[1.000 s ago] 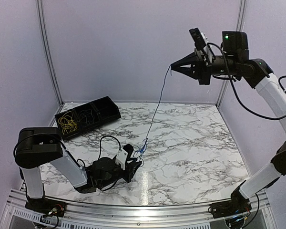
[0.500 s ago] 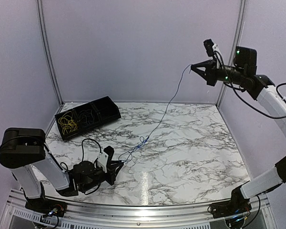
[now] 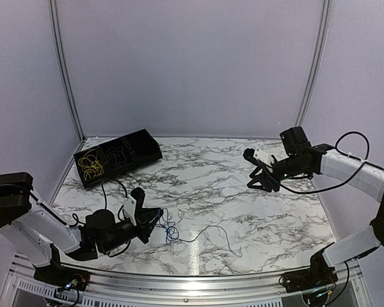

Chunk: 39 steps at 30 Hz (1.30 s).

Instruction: Untangle the cables

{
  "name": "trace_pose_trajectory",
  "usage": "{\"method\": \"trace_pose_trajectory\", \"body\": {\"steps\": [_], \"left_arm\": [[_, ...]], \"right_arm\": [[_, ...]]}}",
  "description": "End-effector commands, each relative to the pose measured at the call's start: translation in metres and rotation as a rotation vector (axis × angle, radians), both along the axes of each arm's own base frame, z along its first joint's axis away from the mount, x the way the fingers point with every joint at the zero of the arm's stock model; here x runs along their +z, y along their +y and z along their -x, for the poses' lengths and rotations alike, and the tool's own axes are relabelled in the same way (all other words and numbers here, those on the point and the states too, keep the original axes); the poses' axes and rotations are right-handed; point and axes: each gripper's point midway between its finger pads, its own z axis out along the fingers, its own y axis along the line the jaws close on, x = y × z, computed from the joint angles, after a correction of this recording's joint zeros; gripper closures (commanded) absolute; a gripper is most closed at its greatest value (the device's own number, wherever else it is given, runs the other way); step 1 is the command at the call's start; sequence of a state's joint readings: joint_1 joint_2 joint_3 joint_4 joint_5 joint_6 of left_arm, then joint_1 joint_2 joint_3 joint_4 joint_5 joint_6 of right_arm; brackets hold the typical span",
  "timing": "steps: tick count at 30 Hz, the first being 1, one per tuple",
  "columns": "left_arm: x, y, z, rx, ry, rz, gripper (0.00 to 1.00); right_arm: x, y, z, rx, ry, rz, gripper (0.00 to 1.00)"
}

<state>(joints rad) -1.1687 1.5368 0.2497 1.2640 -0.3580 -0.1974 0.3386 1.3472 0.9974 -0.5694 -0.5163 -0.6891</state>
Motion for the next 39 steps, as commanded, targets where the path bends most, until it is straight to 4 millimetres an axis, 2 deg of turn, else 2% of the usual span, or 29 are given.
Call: {"method": "trace_pose_trajectory", "body": {"steps": [1,6,11,14,16,22,30,34,39], "left_arm": [[-0.018,-0.015,-0.005,-0.017,0.034,-0.058,0.88],[-0.036,-0.026,-0.011,0.004,0.106,-0.045,0.89],[-0.045,-0.014,-0.019,0.101,0.171,-0.004,0.90],[-0.047,-0.001,-0.021,0.157,0.201,0.024,0.90],[-0.045,0.006,-0.022,0.185,0.219,0.054,0.90],[-0.053,0.017,-0.020,0.223,0.284,0.103,0.91],[-0.065,0.018,-0.021,0.248,0.327,0.134,0.93],[-0.068,0.016,-0.020,0.245,0.334,0.147,0.93],[-0.070,0.014,-0.019,0.241,0.344,0.162,0.93]], "right_arm": [[0.002,0.035,0.030,0.187,-0.077,0.064,0.54],[-0.010,0.101,0.070,0.350,-0.076,0.027,0.51],[-0.042,0.155,0.101,0.434,0.027,0.033,0.51],[-0.060,0.179,0.110,0.439,0.087,0.049,0.51],[-0.063,0.193,0.105,0.421,0.111,0.035,0.50],[-0.077,0.222,0.097,0.396,0.208,-0.003,0.55],[-0.104,0.241,0.096,0.358,0.322,-0.009,0.57],[-0.106,0.248,0.092,0.343,0.337,-0.018,0.57],[-0.103,0.256,0.096,0.361,0.394,-0.050,0.57]]}}
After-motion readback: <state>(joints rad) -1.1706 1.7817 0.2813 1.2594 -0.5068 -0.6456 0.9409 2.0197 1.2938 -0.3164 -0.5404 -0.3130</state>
